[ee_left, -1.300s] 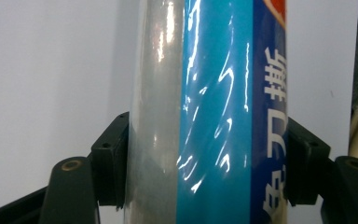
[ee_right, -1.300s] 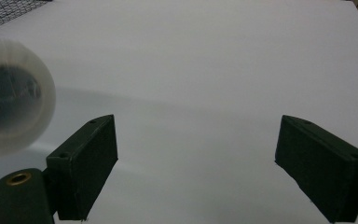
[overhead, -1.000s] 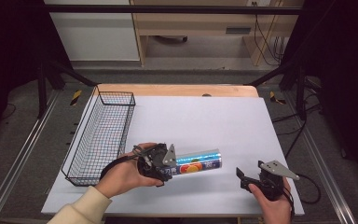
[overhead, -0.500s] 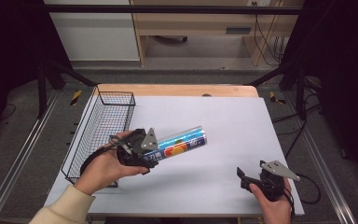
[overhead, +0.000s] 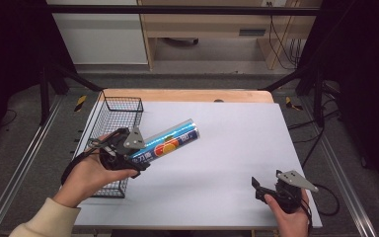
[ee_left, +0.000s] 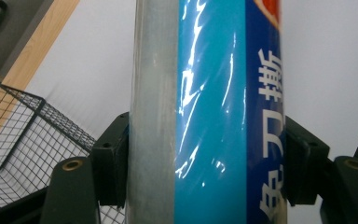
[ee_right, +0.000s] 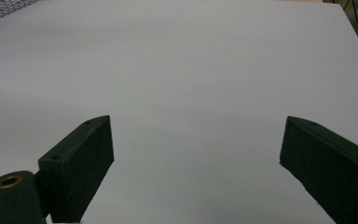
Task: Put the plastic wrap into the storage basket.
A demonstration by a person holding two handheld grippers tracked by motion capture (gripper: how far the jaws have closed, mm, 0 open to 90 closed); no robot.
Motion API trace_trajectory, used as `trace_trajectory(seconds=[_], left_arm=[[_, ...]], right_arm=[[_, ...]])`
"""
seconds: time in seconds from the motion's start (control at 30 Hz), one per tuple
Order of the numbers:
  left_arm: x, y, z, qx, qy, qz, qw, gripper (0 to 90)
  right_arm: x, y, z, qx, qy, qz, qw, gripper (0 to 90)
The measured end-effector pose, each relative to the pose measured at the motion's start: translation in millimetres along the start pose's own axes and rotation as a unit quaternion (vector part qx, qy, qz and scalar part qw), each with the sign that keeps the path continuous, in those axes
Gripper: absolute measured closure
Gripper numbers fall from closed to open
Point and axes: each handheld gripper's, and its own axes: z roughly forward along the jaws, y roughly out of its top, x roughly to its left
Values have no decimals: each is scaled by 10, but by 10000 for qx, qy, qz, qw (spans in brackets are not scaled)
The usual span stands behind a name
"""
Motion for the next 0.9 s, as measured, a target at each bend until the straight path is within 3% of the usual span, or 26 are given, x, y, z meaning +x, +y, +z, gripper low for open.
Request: trace_trajectory(seconds=[0.1,0.33,0.6,0.77,0.9], left_arm=[[55,-33,-19,115,130,-112,9998,317],[201,-147,-98,135,295,-589,9977,318],[259,-318,-170,406,495,-1149,9913,318],[268,-383,-200,431,606,-1316,9885,318],[260,-403,-194,628,827,-1384,9849,318]], right_arm=[[8,5,-6,-14,15,-26,10000,100],[20,12,-4,-26,68,-27,10000,103],[22,16,-7,-55,135,-39,9999,105],[28,12,-5,-37,146,-24,9999,108],[38,14,-4,-34,131,-6,9999,108]])
